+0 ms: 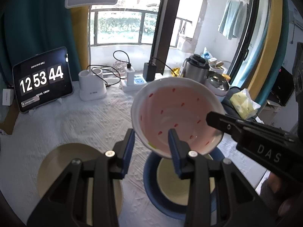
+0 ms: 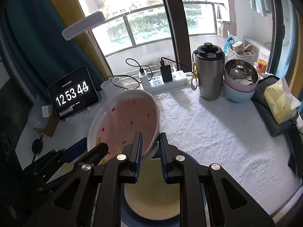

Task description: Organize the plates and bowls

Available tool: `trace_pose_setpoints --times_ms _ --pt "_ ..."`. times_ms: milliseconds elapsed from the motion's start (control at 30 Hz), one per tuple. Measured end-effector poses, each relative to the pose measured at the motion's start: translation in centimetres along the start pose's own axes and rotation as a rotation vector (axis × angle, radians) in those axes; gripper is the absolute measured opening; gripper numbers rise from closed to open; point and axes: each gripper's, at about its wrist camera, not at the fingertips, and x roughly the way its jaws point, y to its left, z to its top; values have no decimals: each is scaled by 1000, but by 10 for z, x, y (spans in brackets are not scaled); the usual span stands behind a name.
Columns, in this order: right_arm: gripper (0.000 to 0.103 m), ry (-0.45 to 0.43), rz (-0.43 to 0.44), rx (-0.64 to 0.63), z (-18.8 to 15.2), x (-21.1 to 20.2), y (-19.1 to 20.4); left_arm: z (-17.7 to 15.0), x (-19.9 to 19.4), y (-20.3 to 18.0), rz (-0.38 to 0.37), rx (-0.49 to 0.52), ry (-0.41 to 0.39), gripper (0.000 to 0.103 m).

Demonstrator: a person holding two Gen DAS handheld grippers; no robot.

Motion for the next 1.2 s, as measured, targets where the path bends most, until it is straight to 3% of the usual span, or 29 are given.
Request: trace_pose_setpoints --times_ms 467,1200 --pt "19 6 -27 33 -35 -19 -21 -29 -1 -26 -30 30 36 37" --pt "19 63 -28 77 -68 -11 -43 -58 7 -38 -24 58 86 37"
